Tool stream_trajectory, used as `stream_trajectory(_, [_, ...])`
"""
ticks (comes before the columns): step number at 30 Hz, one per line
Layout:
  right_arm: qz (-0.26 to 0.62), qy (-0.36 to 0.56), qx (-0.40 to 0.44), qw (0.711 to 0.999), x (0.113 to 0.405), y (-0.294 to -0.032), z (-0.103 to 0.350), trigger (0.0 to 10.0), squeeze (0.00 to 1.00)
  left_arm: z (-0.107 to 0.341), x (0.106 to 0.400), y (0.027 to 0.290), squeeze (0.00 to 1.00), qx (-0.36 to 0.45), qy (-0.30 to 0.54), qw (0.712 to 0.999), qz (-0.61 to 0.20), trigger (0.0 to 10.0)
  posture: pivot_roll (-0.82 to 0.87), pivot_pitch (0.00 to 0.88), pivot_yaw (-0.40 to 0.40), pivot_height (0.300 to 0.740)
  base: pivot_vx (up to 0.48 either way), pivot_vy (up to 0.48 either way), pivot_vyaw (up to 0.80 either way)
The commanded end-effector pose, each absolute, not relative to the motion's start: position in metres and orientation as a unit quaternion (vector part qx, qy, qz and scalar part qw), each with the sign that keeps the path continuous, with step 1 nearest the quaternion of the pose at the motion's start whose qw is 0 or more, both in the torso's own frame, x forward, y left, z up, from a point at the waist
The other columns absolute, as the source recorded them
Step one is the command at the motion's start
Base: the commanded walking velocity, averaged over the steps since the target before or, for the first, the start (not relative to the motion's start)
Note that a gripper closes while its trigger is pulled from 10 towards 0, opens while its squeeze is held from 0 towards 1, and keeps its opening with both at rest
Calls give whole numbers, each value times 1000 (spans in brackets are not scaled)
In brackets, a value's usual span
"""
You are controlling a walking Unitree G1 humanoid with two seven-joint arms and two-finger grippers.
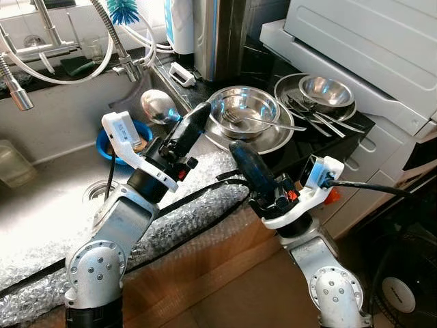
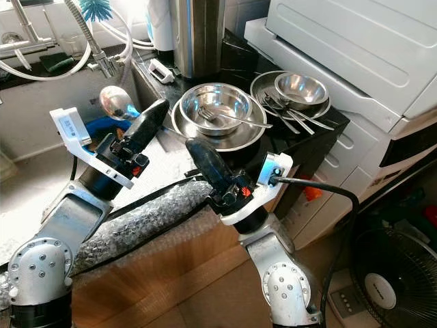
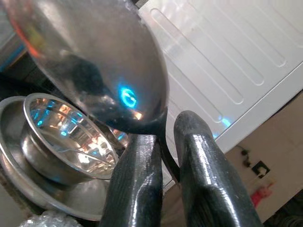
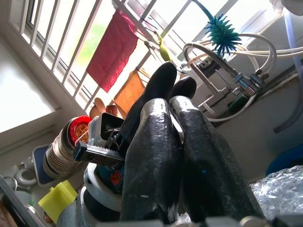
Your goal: Kitchen organization
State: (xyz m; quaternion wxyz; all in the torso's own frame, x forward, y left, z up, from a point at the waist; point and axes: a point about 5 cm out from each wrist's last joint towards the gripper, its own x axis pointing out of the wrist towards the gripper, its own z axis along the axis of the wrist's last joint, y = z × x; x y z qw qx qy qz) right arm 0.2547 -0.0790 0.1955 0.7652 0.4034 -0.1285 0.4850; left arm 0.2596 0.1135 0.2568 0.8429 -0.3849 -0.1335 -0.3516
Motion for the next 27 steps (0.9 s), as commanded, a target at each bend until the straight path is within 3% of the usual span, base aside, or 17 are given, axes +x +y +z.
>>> stream_trajectory(1, [470,-121,394,780,255,-84,191,10000,0,267,261,124,0,-383,-166,848,-326,0,85,125,-38,740,0,0,0])
stream_trajectory(2, [469,-121,394,781,255,-84,191,10000,0,268,261,125,0,-386,-168,847,-325,0,87,125,-38,740,0,0,0])
stream_trajectory(3, [464,-120,395,784,256,-85,190,10000,718,268,261,125,0,-383,-166,849,-325,0,87,125,-38,740,0,0,0])
stream_trajectory(4, [456,-118,395,789,258,-86,189,10000,1000,268,261,126,0,-380,-164,851,-324,0,87,125,-39,740,0,0,0])
stream_trajectory(17, [424,-115,392,808,266,-90,185,10000,1000,285,272,155,0,-447,-226,831,-243,0,83,113,-40,740,0,0,0])
stream_trajectory(20, [421,-116,390,811,266,-90,185,10000,1000,290,273,164,0,-448,-243,833,-215,0,82,111,-39,740,0,0,0])
stream_trajectory(21, [420,-114,387,813,266,-90,185,10000,1000,290,276,168,0,-425,-245,850,-191,0,82,111,-39,740,0,0,0])
stream_trajectory(22, [416,-113,377,820,267,-91,185,10000,412,291,280,175,0,-347,-251,893,-139,353,80,110,-40,740,0,0,0])
stream_trajectory(23, [414,-113,375,822,267,-91,185,10000,412,292,281,177,0,-319,-253,905,-123,353,80,110,-40,740,0,0,0])
stream_trajectory(24, [408,-115,371,827,268,-93,186,10000,0,294,281,179,0,-260,-259,925,-100,5490,80,110,-40,740,0,0,0])
stream_trajectory(25, [392,-121,359,838,271,-97,188,10000,0,298,282,181,0,-223,-269,933,-84,10000,75,113,-41,740,0,0,0])
stream_trajectory(27, [368,-127,351,852,276,-102,191,10000,0,304,282,184,0,-179,-283,940,-67,10000,71,116,-41,740,0,0,0])
